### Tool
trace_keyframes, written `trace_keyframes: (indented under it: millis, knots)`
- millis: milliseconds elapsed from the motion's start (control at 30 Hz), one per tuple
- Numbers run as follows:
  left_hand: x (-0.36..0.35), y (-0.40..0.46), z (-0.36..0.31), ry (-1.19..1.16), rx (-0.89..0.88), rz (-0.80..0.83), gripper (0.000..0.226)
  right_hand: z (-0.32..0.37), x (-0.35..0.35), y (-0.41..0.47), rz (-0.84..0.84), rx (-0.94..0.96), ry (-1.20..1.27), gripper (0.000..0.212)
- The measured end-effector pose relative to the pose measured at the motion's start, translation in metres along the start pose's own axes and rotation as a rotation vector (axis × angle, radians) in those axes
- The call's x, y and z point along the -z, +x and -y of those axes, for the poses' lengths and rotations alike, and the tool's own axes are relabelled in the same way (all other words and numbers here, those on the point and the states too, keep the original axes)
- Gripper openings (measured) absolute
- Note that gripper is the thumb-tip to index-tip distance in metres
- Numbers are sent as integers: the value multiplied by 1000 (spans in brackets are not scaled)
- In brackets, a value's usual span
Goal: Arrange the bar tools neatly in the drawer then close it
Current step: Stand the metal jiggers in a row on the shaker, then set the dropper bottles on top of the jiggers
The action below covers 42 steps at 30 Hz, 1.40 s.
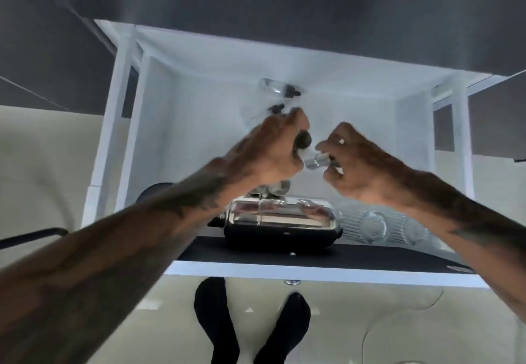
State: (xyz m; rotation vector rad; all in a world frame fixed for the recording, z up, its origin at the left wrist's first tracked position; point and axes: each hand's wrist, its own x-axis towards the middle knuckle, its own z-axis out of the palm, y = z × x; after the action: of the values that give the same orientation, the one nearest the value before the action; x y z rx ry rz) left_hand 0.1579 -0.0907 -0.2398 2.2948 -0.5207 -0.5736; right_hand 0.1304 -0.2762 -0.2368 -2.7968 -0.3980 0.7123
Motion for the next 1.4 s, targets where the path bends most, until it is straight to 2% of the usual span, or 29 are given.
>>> trace_keyframes:
  millis: [133,267,333,600,767,867,933,1033,1100,1167,1233,1300,1400]
  knots:
    - [-28,-5,-10,151,-28,107,47,-7,-8,-8,4,50,-44,42]
    - [-40,-10,-10,278,-34,119,48,-8,-13,-15,34,87,-3,23]
    - [-42,-10,-9,294,-26,144,48,-10,-16,-17,47,94,29,22]
    - [-36,-4,-5,194,123,338,58,-15,-19,-22,104,93,83,34]
    - [-35,-4,-1,159,155,366,55,-16,-13,-22,175,130,64,46]
    - [-31,-7,0,152,166,381,63,-17,-11,-22,206,121,42,60]
    - [-19,-10,3,87,179,342,61,-19,-8,-22,196,117,15,64]
    - [4,-9,17,10,155,84,38,-23,3,-16,32,61,48,53]
    - [13,-1,29,21,207,-146,26,-23,10,-2,-141,-71,150,35]
    - [16,12,39,66,296,-284,25,-18,13,21,-208,-257,272,24]
    - [16,26,45,165,295,-309,29,-8,13,49,-130,-431,452,35]
    - [16,41,45,326,155,-302,32,7,5,78,-72,-568,618,36]
    - [15,66,42,503,-46,-256,38,28,-16,114,-38,-577,652,27]
